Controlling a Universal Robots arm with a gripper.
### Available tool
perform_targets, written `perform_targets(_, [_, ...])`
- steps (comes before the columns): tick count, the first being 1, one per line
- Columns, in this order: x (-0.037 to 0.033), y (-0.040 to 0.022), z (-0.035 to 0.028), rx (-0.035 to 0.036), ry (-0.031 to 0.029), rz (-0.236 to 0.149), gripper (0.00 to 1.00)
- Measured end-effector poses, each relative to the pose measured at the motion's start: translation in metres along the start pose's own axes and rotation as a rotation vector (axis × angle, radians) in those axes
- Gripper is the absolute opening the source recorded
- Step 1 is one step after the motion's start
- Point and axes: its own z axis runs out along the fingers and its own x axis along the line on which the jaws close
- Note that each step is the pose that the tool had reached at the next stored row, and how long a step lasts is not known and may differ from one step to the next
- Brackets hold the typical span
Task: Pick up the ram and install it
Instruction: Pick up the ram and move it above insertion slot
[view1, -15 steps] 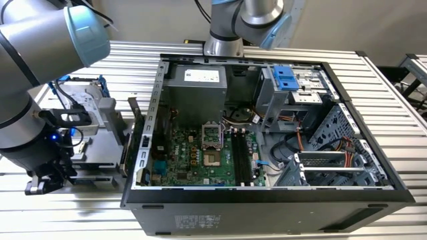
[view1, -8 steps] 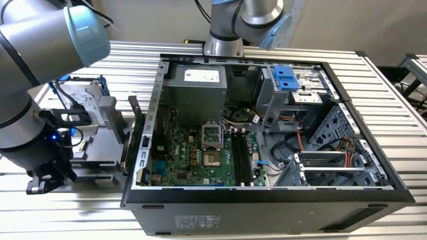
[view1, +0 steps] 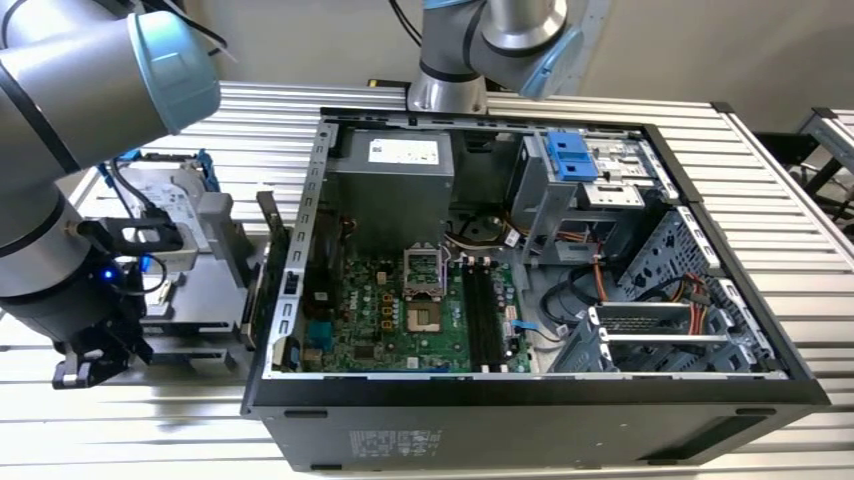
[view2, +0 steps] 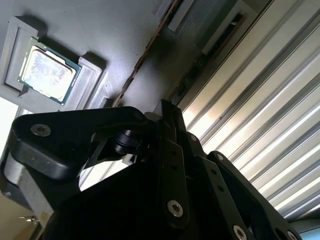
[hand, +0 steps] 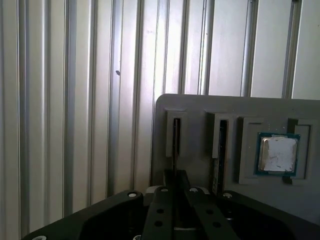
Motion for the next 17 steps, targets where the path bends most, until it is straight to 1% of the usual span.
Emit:
perform_targets(4, [0.0000,0.0000,-0.0002,0.0000,0.0000,0.000,0.00])
perform_targets(6, [0.0000,0.0001,-0.0014,-0.0002,0.0002,0.001,0.00])
perform_targets(13, [-0.0003,0.0001,-0.0092,0.0001,0.0000,0.003,0.00])
perform_targets(17, [-0.0004,0.0002,-0.0121,0.0002,0.0000,0.004,0.00])
